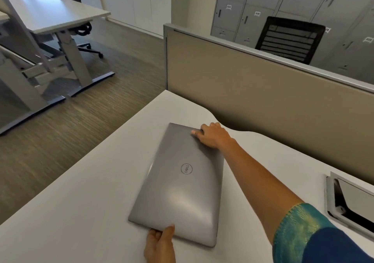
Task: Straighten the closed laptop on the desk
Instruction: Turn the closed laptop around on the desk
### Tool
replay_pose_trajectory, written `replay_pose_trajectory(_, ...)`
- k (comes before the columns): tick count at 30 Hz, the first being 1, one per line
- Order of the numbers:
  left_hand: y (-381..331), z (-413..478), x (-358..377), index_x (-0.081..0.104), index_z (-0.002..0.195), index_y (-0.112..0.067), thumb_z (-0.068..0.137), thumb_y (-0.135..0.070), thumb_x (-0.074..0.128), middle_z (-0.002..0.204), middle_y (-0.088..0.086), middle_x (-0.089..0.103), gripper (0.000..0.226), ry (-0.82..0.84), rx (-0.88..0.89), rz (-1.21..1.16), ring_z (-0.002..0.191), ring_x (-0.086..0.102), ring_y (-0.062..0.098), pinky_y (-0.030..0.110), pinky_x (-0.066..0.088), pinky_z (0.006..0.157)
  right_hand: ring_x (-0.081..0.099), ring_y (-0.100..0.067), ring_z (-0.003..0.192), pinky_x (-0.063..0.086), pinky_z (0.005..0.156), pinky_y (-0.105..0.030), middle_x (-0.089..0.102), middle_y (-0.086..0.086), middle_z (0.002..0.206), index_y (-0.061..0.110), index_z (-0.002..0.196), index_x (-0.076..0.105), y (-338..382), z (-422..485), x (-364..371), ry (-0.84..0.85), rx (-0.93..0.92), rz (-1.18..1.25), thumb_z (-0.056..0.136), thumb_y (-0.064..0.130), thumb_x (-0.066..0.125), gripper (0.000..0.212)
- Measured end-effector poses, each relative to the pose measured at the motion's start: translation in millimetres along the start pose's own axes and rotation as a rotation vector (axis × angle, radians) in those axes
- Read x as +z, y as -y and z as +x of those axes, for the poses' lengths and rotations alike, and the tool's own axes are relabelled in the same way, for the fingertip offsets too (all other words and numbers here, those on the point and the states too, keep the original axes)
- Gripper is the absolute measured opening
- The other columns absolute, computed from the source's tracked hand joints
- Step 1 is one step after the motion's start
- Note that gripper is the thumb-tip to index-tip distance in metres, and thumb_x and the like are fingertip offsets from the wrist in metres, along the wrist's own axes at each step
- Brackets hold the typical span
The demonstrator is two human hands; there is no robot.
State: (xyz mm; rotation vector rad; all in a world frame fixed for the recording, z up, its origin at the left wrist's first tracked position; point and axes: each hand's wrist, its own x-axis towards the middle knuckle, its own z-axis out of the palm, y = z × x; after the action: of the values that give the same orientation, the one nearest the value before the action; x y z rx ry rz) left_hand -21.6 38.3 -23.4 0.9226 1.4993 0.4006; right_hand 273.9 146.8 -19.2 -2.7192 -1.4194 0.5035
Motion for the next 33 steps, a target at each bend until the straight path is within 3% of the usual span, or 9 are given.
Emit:
replay_pose_trajectory(2,-3,-9,-6,0.050,0.127,0.015,0.084,0.013,0.059,0.118,0.020,0.058,0.044,-0.012,-0.050,-0.089,0.102,0.055,0.034,0.047,0.036,0.110,0.048,-0.033,0.113,0.044,0.088,-0.045,0.058,-0.015,0.119,0.018,0.110,0.052,-28,-20,3,0.027,0.057,0.052,0.084,0.072,0.032,0.063)
replay_pose_trajectory(5,-5,-14,-17,0.051,0.127,0.011,0.083,0.009,0.061,0.126,0.027,0.059,0.045,-0.051,-0.098,-0.127,0.117,0.056,0.038,0.049,0.038,0.110,0.054,-0.029,0.090,0.042,0.073,-0.037,0.062,-0.013,0.106,0.018,0.092,0.047,-67,-63,11,0.069,0.123,0.134,0.084,0.070,0.038,0.053)
replay_pose_trajectory(11,0,-30,-40,0.060,0.111,0.005,0.081,-0.009,0.059,0.111,0.027,0.064,0.034,0.051,0.030,0.077,0.098,0.063,0.040,0.051,0.053,0.091,0.055,-0.020,0.075,0.036,0.059,-0.031,0.059,-0.003,0.085,0.021,0.077,0.048,-120,-190,37,0.096,0.288,0.269,0.083,0.070,0.042,0.050)
replay_pose_trajectory(15,10,-51,-44,0.063,0.092,0.006,0.084,0.000,0.048,0.099,0.032,0.067,0.018,0.160,0.056,0.211,0.071,0.060,0.032,0.031,0.047,0.057,0.059,-0.022,0.079,0.039,0.061,-0.029,0.063,-0.006,0.085,0.014,0.076,0.054,-144,-288,54,0.131,0.420,0.432,0.083,0.064,0.051,0.051)
replay_pose_trajectory(18,29,-72,-38,0.061,0.079,-0.002,0.084,0.002,0.047,0.090,0.025,0.067,0.015,0.202,0.089,0.300,0.069,0.060,0.030,0.030,0.049,0.062,0.060,-0.023,0.079,0.043,0.062,-0.030,0.065,-0.010,0.088,0.006,0.085,0.059,-161,-363,66,0.152,0.498,0.535,0.083,0.059,0.056,0.053)
replay_pose_trajectory(21,52,-99,-23,0.064,0.081,0.002,0.082,0.001,0.047,0.088,0.025,0.067,0.017,0.249,0.113,0.385,0.075,0.061,0.032,0.039,0.052,0.072,0.062,-0.025,0.079,0.048,0.065,-0.031,0.067,-0.013,0.089,0.004,0.084,0.059,-180,-438,79,0.130,0.571,0.623,0.083,0.055,0.059,0.051)
replay_pose_trajectory(26,91,-146,19,0.065,0.081,-0.001,0.082,0.001,0.048,0.079,0.016,0.066,0.017,0.362,0.164,0.502,0.067,0.060,0.029,0.027,0.048,0.060,0.065,-0.022,0.077,0.051,0.060,-0.028,0.067,-0.008,0.084,0.005,0.083,0.060,-217,-558,101,0.039,0.728,0.742,0.082,0.053,0.063,0.048)
replay_pose_trajectory(29,115,-175,49,0.062,0.078,-0.002,0.080,0.002,0.050,0.078,0.016,0.060,0.013,0.419,0.186,0.569,0.070,0.056,0.027,0.031,0.043,0.065,0.065,-0.021,0.075,0.051,0.057,-0.027,0.068,-0.008,0.084,0.004,0.085,0.061,-242,-619,110,-0.015,0.807,0.789,0.082,0.052,0.064,0.047)
replay_pose_trajectory(33,147,-209,85,0.059,0.076,-0.002,0.077,0.007,0.052,0.077,0.020,0.054,0.011,0.472,0.186,0.655,0.064,0.049,0.025,0.028,0.037,0.059,0.066,-0.023,0.074,0.055,0.062,-0.031,0.068,-0.009,0.082,0.002,0.087,0.062,-269,-683,120,-0.060,0.874,0.798,0.081,0.051,0.065,0.049)
